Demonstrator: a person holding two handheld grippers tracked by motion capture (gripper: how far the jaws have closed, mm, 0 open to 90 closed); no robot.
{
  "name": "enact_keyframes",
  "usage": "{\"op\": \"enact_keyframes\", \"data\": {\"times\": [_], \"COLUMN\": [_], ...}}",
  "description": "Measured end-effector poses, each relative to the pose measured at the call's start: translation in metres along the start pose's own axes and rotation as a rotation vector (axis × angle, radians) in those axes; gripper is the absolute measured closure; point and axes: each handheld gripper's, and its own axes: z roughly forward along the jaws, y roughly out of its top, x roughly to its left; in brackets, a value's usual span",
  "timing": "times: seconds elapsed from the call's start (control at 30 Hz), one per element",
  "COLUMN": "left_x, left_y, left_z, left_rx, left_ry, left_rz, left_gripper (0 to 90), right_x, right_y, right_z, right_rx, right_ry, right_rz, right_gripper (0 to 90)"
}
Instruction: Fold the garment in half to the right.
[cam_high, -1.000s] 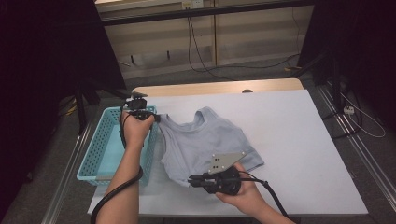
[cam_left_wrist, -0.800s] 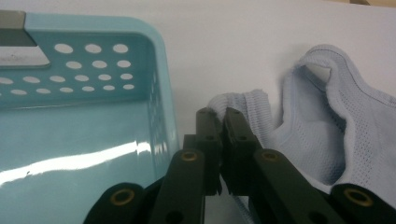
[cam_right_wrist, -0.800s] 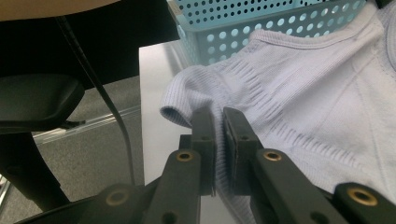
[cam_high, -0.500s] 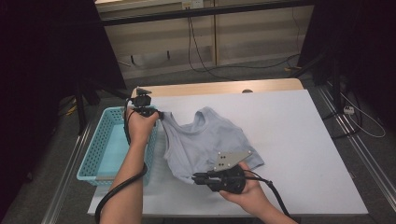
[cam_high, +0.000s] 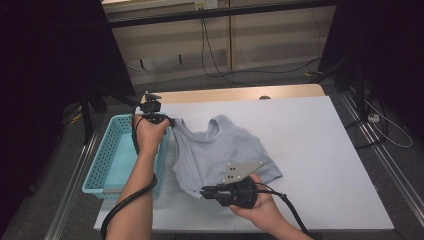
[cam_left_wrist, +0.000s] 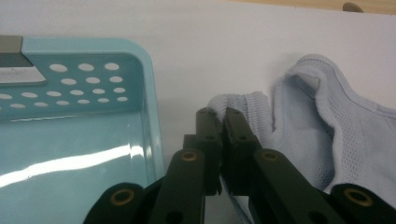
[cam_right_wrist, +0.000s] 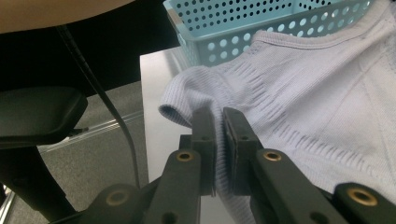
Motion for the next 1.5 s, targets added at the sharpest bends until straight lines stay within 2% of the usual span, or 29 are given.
{"op": "enact_keyframes", "data": {"times": [0.23,0.37,0.6,0.67,1.0,1.13,1.33,1.5], "left_x": [0.002,0.001,-0.002,-0.003,-0.009,-0.012,-0.015,-0.018], "left_y": [0.001,0.002,0.004,0.005,0.013,0.015,0.014,0.015], "left_z": [0.000,0.002,0.005,0.006,0.009,0.010,0.010,0.009], "left_rx": [0.002,0.011,0.018,0.024,0.032,0.036,0.034,0.033], "left_ry": [0.010,0.019,0.025,0.023,0.020,0.038,0.042,0.039], "left_rz": [-0.007,-0.001,0.005,0.011,0.007,0.003,-0.002,-0.003], "left_gripper": [86.4,86.4,86.4,86.4,86.4,86.3,86.2,86.2], "right_x": [0.000,-0.003,-0.004,-0.006,-0.014,-0.017,-0.025,-0.032], "right_y": [0.006,0.007,0.005,0.005,0.003,0.002,-0.004,-0.009], "right_z": [-0.001,-0.003,-0.008,-0.010,-0.020,-0.026,-0.039,-0.051], "right_rx": [-0.018,-0.029,-0.044,-0.053,-0.073,-0.079,-0.092,-0.086], "right_ry": [-0.001,-0.002,-0.011,-0.008,-0.031,-0.053,-0.094,-0.139], "right_rz": [-0.003,0.022,0.034,0.052,0.077,0.084,0.103,0.095], "right_gripper": [84.9,84.9,84.9,84.9,84.9,84.9,84.9,84.9]}}
